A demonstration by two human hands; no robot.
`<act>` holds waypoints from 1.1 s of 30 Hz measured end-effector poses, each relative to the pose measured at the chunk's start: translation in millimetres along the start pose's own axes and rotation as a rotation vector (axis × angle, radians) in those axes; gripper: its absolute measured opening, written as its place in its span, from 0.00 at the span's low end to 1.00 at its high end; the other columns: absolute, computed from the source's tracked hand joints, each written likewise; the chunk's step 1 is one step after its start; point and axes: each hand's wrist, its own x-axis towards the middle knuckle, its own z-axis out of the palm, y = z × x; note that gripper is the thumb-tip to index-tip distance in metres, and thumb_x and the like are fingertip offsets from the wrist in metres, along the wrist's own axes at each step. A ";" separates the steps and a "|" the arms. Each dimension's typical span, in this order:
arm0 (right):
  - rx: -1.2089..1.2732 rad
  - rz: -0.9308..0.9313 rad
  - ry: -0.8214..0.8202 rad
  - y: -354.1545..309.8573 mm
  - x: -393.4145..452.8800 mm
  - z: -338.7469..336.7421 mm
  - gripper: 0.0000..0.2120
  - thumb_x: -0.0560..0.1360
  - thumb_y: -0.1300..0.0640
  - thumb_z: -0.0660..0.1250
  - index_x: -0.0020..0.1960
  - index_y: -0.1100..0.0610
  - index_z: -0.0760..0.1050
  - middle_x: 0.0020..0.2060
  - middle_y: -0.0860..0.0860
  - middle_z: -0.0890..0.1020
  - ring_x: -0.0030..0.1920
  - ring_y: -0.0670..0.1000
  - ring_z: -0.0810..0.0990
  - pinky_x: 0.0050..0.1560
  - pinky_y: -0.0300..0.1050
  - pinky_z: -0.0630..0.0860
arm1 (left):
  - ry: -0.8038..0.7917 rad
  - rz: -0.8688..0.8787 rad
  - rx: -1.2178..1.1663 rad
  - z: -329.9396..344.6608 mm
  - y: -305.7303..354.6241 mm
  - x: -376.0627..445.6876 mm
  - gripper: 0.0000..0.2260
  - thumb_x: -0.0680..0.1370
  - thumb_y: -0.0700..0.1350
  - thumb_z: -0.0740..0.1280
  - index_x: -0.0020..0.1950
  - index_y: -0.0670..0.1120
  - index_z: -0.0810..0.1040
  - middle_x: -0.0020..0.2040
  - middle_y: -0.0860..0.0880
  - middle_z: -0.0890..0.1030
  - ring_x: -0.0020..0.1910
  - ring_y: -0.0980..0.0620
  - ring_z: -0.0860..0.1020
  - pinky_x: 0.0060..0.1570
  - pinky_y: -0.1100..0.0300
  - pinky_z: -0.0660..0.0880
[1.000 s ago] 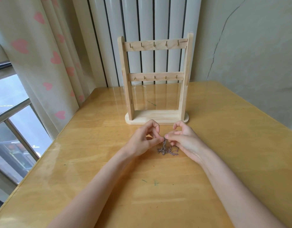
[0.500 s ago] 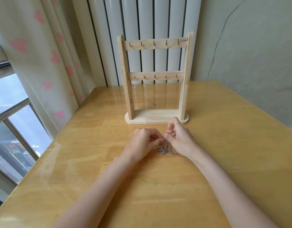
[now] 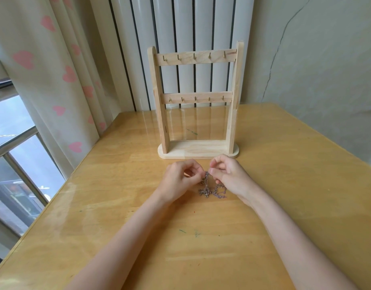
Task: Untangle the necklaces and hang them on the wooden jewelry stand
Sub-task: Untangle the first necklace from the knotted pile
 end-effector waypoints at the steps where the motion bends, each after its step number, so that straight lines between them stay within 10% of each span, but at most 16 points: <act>1: 0.000 -0.019 -0.001 -1.0 -0.9 -1.3 0.09 0.76 0.67 0.63 0.43 0.53 0.73 0.34 0.49 0.76 0.32 0.46 0.72 0.37 0.36 0.72 | 0.003 0.011 0.022 -0.5 -0.6 -0.1 0.08 0.74 0.39 0.68 0.37 0.51 0.77 0.34 0.55 0.79 0.35 0.57 0.76 0.43 0.59 0.77; 20: -0.150 0.087 -0.024 -0.1 -2.6 -2.2 0.06 0.73 0.63 0.67 0.38 0.56 0.78 0.30 0.48 0.75 0.33 0.45 0.71 0.37 0.38 0.67 | 0.026 0.404 0.576 5.2 -0.9 -2.9 0.08 0.71 0.48 0.60 0.39 0.45 0.75 0.35 0.51 0.75 0.33 0.51 0.75 0.27 0.55 0.75; 33: 0.295 0.250 -0.313 -4.8 -5.5 -19.5 0.09 0.77 0.67 0.58 0.40 0.61 0.72 0.30 0.51 0.68 0.31 0.47 0.67 0.32 0.39 0.61 | -0.104 0.136 -0.019 -2.2 4.6 -0.9 0.09 0.73 0.38 0.68 0.38 0.51 0.76 0.34 0.59 0.78 0.37 0.60 0.76 0.42 0.68 0.74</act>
